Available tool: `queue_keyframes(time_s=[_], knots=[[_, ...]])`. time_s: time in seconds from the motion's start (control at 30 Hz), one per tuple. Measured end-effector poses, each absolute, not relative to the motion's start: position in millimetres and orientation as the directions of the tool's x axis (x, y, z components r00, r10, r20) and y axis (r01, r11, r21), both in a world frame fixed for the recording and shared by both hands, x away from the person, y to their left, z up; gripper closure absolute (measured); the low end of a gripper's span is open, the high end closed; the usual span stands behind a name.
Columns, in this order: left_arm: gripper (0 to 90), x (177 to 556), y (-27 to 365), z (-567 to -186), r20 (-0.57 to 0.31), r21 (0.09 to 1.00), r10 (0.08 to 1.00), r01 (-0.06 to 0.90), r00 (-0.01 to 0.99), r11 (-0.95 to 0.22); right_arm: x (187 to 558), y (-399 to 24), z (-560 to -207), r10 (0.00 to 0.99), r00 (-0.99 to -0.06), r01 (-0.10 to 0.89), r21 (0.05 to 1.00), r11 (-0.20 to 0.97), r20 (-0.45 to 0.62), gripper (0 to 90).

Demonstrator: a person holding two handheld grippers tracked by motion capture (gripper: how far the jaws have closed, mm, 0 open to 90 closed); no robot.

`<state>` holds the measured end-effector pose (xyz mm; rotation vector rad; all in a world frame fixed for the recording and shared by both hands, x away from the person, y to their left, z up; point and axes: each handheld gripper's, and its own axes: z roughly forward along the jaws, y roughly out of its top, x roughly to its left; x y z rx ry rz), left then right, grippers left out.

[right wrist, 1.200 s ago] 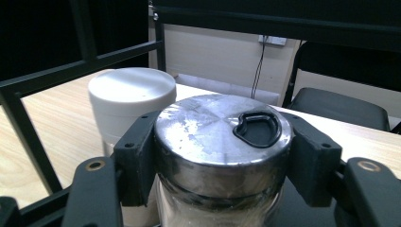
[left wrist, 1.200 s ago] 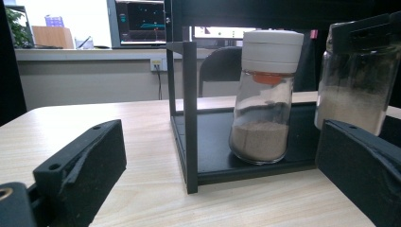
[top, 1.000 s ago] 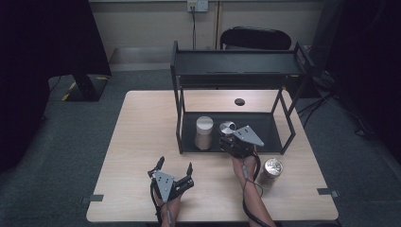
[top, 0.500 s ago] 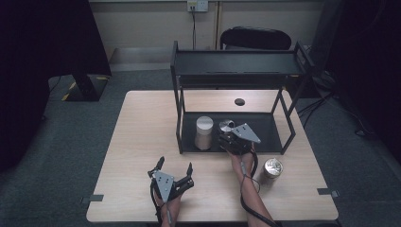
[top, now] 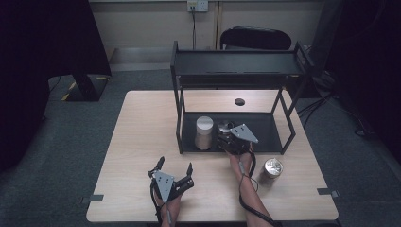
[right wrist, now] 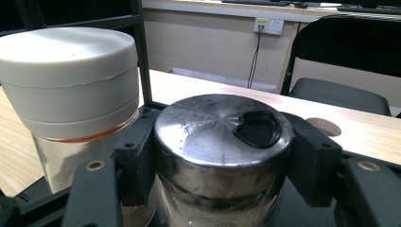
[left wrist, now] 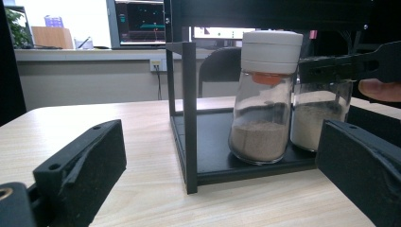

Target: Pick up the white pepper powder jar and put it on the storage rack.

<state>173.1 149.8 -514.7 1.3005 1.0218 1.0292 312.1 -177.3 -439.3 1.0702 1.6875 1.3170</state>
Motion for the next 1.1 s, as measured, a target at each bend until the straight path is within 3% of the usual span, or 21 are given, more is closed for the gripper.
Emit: queue_keyframes(time_s=[1.1], knots=[[2.1, 172.9, 149.7, -514.5, -0.005, 1.000, 0.970, -0.011, 0.242, 0.008, 315.0, -185.9, -440.0, 0.918, -0.397, 0.206, 0.972, 0.110, -0.019, 33.7]])
